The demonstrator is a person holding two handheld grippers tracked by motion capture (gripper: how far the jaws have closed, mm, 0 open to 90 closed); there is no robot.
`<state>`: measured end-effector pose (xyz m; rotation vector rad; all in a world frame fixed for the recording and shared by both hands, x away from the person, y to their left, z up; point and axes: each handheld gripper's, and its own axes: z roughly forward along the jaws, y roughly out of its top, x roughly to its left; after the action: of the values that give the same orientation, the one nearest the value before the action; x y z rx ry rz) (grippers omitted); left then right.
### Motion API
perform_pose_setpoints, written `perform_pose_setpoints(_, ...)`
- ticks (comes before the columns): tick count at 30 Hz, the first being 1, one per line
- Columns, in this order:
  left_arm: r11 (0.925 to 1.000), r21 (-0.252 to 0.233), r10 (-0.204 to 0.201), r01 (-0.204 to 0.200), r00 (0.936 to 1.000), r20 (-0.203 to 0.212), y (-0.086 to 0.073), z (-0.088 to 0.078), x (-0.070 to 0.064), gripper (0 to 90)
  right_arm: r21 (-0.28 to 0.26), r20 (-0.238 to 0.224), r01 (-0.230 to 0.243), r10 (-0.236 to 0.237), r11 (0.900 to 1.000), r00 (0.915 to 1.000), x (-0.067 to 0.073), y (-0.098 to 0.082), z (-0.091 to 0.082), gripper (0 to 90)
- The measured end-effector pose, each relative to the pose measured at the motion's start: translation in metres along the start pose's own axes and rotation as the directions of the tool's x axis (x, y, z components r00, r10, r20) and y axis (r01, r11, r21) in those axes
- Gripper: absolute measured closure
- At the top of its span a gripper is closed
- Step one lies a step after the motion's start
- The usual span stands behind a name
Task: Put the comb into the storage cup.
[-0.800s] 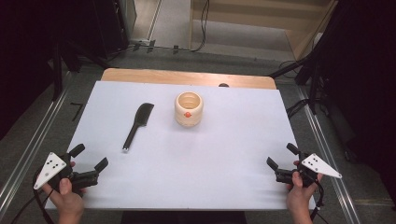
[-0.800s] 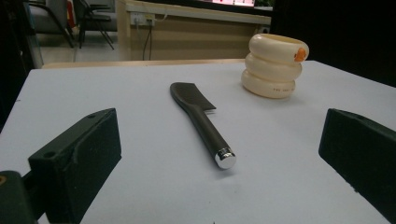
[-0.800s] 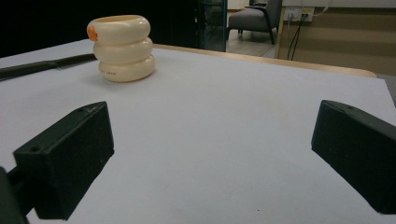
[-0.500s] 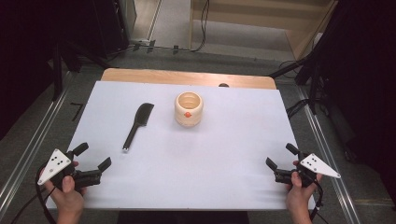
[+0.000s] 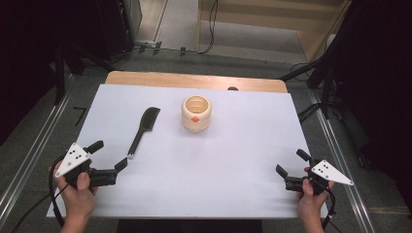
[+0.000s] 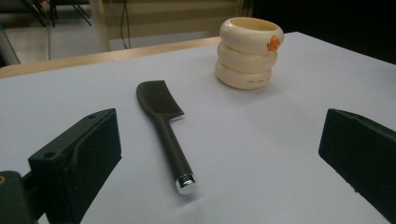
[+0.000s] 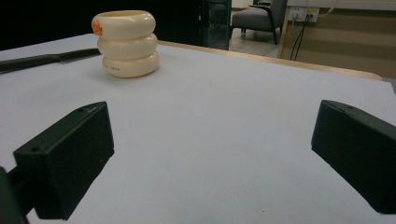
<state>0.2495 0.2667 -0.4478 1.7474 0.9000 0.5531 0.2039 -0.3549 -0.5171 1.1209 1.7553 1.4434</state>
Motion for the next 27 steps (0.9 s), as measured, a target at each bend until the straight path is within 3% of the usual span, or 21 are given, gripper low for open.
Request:
perform_pose_setpoints(7, 0.9997, 0.021, 0.015, -0.015, 0.9999, 0.004, 0.011, 0.014, -0.003, 0.0, 0.003, -0.01, 0.006, -0.006, 1.0, 0.9999, 0.001, 0.0, 0.001, 0.0)
perform_pose_setpoints(17, 0.996, 0.089, 0.012, -0.013, 0.9999, 0.007, 0.029, 0.036, 0.001, 0.0, 0.005, -0.013, 0.009, -0.009, 1.0, 0.9999, 0.001, 0.0, 0.001, 0.0)
perform_pose_setpoints(24, 0.9932, 0.116, 0.007, -0.006, 1.0, -0.003, 0.035, 0.047, 0.005, 0.0, 0.008, -0.014, 0.011, -0.011, 1.0, 0.9999, 0.001, 0.0, 0.001, 0.0)
perform_pose_setpoints(27, 0.9894, 0.145, -0.015, 0.016, 0.9999, -0.008, 0.035, 0.056, 0.009, 0.0, 0.006, -0.015, 0.009, -0.009, 1.0, 0.9999, 0.001, 0.0, 0.0, 0.0)
